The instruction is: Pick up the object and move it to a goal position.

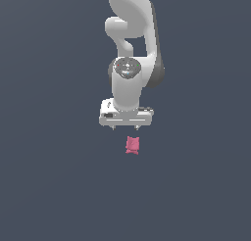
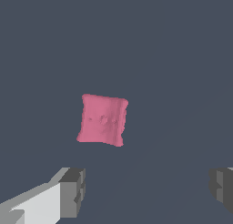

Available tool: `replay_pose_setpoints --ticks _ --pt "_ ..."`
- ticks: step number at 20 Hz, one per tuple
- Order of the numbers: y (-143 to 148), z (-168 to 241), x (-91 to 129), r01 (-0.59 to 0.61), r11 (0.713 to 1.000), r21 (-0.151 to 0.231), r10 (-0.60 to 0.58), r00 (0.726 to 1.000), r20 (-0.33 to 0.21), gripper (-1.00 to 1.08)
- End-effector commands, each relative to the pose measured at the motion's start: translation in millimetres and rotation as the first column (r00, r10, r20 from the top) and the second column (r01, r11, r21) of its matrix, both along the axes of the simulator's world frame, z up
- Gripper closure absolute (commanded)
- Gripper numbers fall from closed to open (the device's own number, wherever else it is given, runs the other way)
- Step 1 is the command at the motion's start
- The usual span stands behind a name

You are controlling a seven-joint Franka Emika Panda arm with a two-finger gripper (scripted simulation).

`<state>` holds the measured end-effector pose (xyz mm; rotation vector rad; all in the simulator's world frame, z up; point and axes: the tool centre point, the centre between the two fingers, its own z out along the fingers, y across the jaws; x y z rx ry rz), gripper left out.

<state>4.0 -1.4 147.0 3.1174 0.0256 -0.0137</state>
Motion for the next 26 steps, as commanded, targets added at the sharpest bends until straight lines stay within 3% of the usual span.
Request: replay_pose_setpoints --ticks 1,12,26 --pt "4.5 -6.7 3.7 0.015 1.000 0.003 -0.015 1.000 0.001 -0.92" --pt "32.8 -50.3 25.8 0.115 0.993 0.022 -0.115 0.993 0.008 -0.92" --pt "36.3 -80.7 26.8 0.126 0.992 0.024 -0.126 0.992 0.008 -0.92"
